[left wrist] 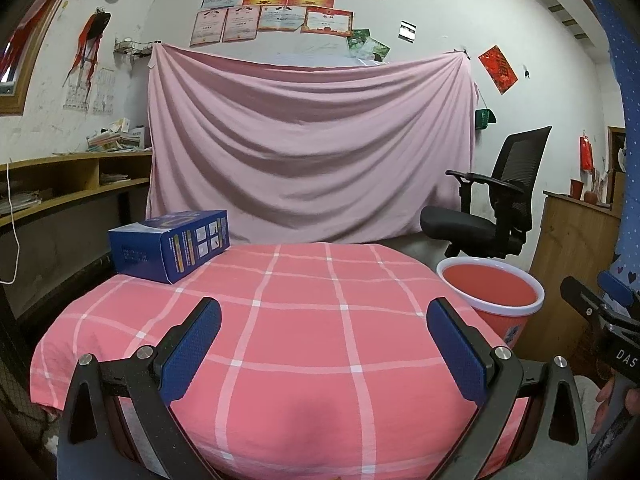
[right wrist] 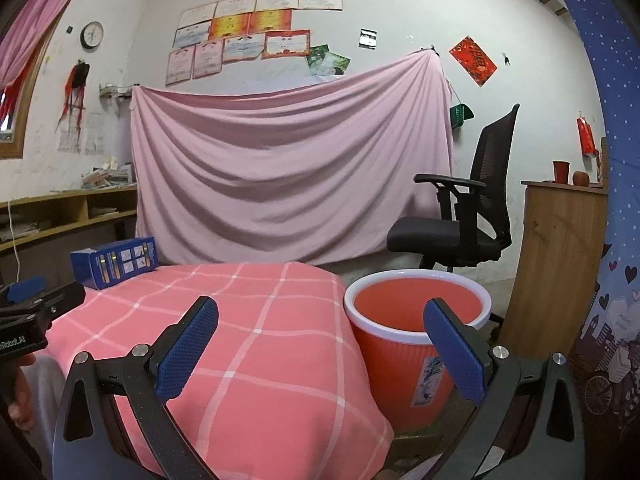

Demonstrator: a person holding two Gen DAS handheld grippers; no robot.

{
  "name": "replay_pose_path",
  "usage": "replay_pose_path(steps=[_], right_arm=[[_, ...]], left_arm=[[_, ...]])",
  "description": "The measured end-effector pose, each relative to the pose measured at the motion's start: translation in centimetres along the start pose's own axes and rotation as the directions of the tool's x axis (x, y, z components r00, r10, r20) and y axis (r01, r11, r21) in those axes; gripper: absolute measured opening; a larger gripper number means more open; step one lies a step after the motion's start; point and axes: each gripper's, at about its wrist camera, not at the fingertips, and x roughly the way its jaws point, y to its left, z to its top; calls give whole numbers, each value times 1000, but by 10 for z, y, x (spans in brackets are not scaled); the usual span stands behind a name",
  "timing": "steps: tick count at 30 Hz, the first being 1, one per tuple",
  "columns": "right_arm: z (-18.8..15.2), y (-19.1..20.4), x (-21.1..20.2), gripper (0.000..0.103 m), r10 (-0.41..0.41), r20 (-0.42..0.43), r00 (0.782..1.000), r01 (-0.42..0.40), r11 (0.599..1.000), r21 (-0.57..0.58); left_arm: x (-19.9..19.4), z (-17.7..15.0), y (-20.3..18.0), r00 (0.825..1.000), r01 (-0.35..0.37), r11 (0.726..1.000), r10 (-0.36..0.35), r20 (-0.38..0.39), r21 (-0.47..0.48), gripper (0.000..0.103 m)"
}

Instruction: Collect trash

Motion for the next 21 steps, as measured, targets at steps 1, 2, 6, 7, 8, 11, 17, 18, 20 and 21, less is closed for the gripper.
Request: replay_pose_path(steps=[1, 2, 6, 7, 8, 11, 17, 18, 20, 21], right_arm=[[0, 0, 0, 103, 0, 0, 1000, 0, 1000, 0], [0, 0, 0, 103, 0, 0, 1000, 0, 1000, 0], [0, 0, 0, 103, 1, 0, 1000, -1, 1000, 0], [0, 0, 0, 103, 0, 0, 1000, 0, 1000, 1], [0, 0, 0, 103, 0, 1, 1000, 0, 1000, 1], [0, 1, 0, 103, 0, -1, 1000, 0, 1000, 1], [0, 1, 0, 103, 1, -1, 1000, -1, 1000, 0], [0, 1, 0, 103, 0, -1, 1000, 0, 1000, 0], [0, 1, 0, 103, -1, -1, 1000, 1, 1000, 0], [0, 2, -1, 103, -1, 0, 1000, 1, 1000, 1]], left_arm=[[0, 0, 0, 1000, 0, 1000, 0, 0, 0, 101], [0, 0, 0, 1000, 0, 1000, 0, 1, 0, 101], [0, 0, 0, 1000, 0, 1000, 0, 0, 0, 101], [0, 0, -1, 1000, 0, 1000, 0, -1, 1, 101], [0, 0, -1, 1000, 0, 1000, 0, -1, 1, 101], [0, 0, -1, 1000, 1, 1000, -1, -1, 1, 101], [0, -1, 2, 1000, 7, 1000, -7, -2, 6, 101], [0, -1, 2, 1000, 7, 1000, -7, -2, 6, 101], [0, -1, 2, 1000, 6, 1000, -6, -2, 6, 101], [0, -1, 2, 1000, 6, 1000, -6, -2, 6, 101]])
